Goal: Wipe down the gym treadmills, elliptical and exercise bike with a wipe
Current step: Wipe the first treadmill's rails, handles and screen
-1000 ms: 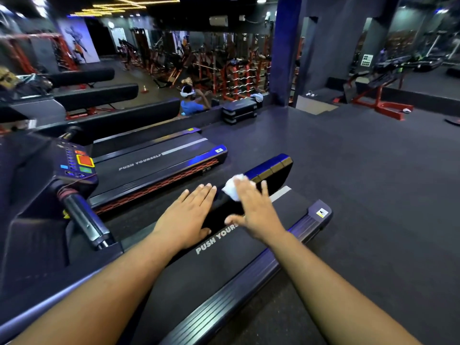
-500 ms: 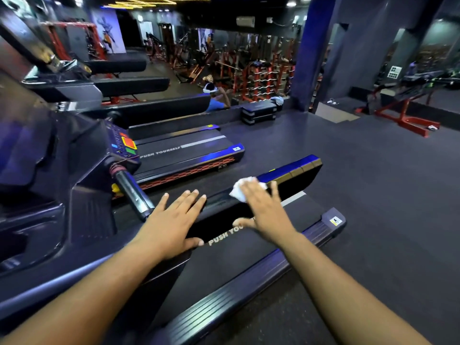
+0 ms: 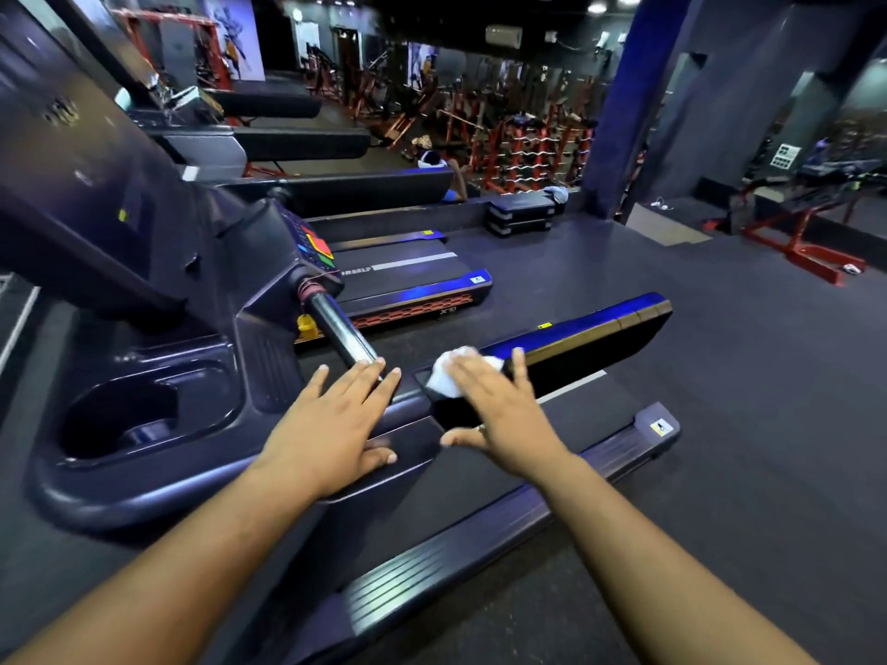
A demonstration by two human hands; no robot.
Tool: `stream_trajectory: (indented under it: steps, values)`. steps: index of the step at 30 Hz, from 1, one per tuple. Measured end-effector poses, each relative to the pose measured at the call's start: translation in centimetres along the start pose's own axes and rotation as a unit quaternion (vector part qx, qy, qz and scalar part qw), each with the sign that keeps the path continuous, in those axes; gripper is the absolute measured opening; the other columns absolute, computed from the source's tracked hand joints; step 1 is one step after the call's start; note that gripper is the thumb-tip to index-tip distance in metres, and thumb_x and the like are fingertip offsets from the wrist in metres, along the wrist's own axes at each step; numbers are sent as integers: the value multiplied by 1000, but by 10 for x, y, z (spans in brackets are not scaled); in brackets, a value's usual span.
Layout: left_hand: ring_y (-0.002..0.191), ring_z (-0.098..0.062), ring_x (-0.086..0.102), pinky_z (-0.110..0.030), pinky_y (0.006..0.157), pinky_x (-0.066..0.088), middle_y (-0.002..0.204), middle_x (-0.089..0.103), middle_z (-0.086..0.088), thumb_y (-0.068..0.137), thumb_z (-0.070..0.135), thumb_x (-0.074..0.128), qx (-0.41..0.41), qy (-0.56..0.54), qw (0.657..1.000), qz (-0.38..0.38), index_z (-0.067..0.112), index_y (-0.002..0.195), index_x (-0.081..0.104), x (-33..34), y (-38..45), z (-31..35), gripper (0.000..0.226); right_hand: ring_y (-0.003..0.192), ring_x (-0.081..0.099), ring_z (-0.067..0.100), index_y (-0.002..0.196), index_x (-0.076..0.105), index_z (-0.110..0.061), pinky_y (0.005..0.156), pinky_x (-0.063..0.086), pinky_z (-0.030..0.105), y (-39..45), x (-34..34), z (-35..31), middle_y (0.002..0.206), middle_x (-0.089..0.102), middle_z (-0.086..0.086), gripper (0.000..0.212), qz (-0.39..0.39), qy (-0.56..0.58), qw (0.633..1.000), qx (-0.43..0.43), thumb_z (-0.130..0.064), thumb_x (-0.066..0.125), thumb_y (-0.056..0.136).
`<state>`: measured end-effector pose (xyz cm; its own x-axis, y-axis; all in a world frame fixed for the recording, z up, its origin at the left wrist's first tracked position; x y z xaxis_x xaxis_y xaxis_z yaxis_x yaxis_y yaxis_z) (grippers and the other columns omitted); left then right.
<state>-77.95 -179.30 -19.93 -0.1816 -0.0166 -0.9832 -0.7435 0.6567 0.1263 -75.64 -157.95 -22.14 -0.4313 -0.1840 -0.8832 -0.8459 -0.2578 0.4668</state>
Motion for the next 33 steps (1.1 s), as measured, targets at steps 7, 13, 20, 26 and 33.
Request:
stream_trajectory:
  steps: [7,13,20,26,33]
  values:
    - [158,-18,0,-52,127,6,172,-2,-1,93,70,47,-7,-4,1000,-3,23,164,-3,-4,-29,-20,98,157,0,27,160,16,-5,119,7,65,-6,19,-76,169,13,11,124,-45,9,994,101,-90,34,71]
    - [158,-20,9,-53,127,11,172,7,-2,90,72,50,-25,-12,1000,10,24,164,7,-5,-61,-46,98,156,7,14,161,21,-15,121,0,67,8,12,-127,169,17,0,111,-69,22,994,-85,-84,43,77]
    - [158,-20,8,-50,127,9,172,7,-4,90,76,45,-47,-7,999,19,21,164,6,-2,-81,-64,99,157,8,23,159,24,-9,119,9,67,15,13,-114,166,23,7,120,-52,-7,996,76,-90,32,72]
    - [157,-20,16,-48,126,13,170,19,-5,85,79,35,-68,4,998,16,12,163,18,4,-80,-70,104,157,4,16,161,20,-10,122,0,65,22,23,-178,169,17,5,117,-84,31,989,-121,-87,40,75]
    - [158,-20,6,-47,128,7,172,4,-4,90,81,35,-71,24,997,13,16,163,-3,1,-80,-64,105,152,26,24,154,36,-11,116,13,73,19,23,-104,161,36,7,110,-23,-39,998,53,-89,30,76]
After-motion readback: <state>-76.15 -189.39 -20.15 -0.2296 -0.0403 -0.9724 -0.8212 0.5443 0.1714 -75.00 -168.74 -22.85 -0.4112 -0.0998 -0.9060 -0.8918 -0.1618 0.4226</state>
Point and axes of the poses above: each hand's wrist, its own y-axis towards the middle knuckle, its own x-axis out of the palm, z = x × y, the point moved 6 cm from there along y, towards the middle knuckle
